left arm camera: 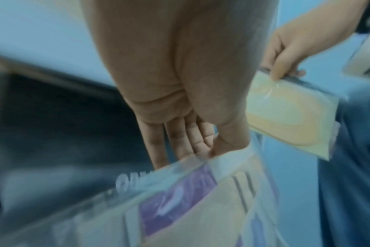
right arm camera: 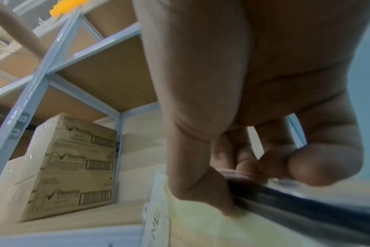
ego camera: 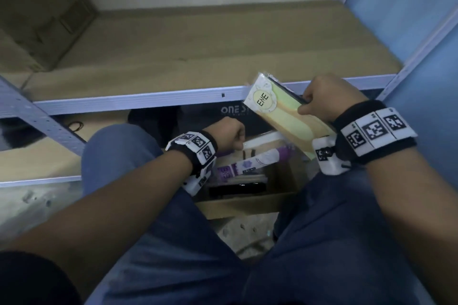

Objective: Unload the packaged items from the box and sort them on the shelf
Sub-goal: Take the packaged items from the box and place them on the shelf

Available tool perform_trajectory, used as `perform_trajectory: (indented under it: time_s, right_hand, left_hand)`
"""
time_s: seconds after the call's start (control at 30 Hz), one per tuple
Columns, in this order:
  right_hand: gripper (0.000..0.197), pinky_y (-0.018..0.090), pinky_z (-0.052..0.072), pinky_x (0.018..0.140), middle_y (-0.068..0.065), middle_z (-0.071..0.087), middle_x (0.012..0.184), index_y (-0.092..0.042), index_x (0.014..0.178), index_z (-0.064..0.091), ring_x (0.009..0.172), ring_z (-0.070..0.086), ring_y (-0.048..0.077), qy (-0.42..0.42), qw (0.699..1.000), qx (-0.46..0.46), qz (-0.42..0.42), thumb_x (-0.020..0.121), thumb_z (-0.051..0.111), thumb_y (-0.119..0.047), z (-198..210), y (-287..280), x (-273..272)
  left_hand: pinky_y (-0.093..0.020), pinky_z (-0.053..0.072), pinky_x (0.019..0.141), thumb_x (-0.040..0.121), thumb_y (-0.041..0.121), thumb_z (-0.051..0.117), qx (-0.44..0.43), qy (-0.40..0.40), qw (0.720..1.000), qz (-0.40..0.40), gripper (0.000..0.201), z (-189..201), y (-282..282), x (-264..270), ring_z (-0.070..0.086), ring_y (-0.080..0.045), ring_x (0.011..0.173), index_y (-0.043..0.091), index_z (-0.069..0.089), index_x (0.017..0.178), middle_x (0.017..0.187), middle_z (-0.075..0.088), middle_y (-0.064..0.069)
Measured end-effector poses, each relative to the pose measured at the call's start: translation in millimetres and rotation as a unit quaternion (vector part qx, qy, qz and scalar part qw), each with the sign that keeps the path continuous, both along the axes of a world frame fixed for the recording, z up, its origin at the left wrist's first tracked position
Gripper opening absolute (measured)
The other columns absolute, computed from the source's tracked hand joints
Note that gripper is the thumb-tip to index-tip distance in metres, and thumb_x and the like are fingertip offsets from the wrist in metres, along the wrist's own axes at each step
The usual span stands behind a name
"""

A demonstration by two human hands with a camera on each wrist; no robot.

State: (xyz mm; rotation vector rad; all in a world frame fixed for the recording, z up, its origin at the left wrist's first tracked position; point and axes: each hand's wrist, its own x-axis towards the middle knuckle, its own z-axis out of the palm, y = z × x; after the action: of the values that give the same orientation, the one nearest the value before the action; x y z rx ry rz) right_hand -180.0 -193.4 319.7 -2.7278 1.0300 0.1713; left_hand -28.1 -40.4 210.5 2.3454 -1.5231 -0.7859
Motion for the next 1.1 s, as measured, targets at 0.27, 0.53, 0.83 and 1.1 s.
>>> perform_trajectory:
  time_s: [0.27, 0.53, 0.83, 1.1]
  right_hand:
    - [0.014, 0.031, 0.045, 0.064, 0.009, 0.065, 0.072, -0.012, 0.074, 0.069, 0.065, 0.057, 0.024, -0.099, 0.994, -0.022, 0.028, 0.080, 0.070, -0.024, 73.5, 5.5, 21.7]
    - [0.027, 0.032, 0.046, 0.061, 0.017, 0.061, 0.069, 0.000, 0.070, 0.064, 0.063, 0.053, 0.029, -0.241, 0.968, -0.065, 0.041, 0.079, 0.066, -0.025, 106.0, 17.7, 79.5]
    - [0.032, 0.028, 0.041, 0.060, 0.015, 0.050, 0.066, 0.006, 0.068, 0.058, 0.061, 0.049, 0.023, -0.282, 0.956, 0.053, 0.063, 0.084, 0.062, -0.021, 104.9, 54.0, 166.2]
    - [0.017, 0.034, 0.057, 0.061, 0.016, 0.058, 0.075, -0.004, 0.084, 0.063, 0.054, 0.061, 0.018, -0.260, 0.946, 0.184, 0.059, 0.089, 0.058, -0.019, 77.3, 87.3, 237.3]
  left_hand:
    - [-0.024, 0.044, 0.068, 0.081, 0.012, 0.063, -0.122, -0.031, 0.990, 0.061, 0.009, 72.2, 21.1, 44.8, 0.057, -0.013, 0.072, 0.020, 0.060, 0.081, 0.080, 0.064, 0.003]
    - [-0.019, 0.044, 0.058, 0.086, 0.016, 0.061, -0.217, -0.077, 0.952, 0.201, 0.005, 133.0, 70.2, 109.8, 0.055, -0.010, 0.063, 0.013, 0.065, 0.085, 0.069, 0.061, 0.005]
    - [-0.040, 0.057, 0.076, 0.086, 0.017, 0.061, -0.269, -0.063, 0.890, 0.361, 0.014, 142.0, 139.2, 187.4, 0.058, -0.021, 0.070, 0.003, 0.066, 0.086, 0.078, 0.065, -0.011]
    - [-0.025, 0.051, 0.056, 0.088, 0.010, 0.059, -0.286, 0.021, 0.839, 0.463, 0.024, 134.8, 162.0, 239.8, 0.053, -0.011, 0.057, 0.015, 0.054, 0.065, 0.065, 0.056, 0.001]
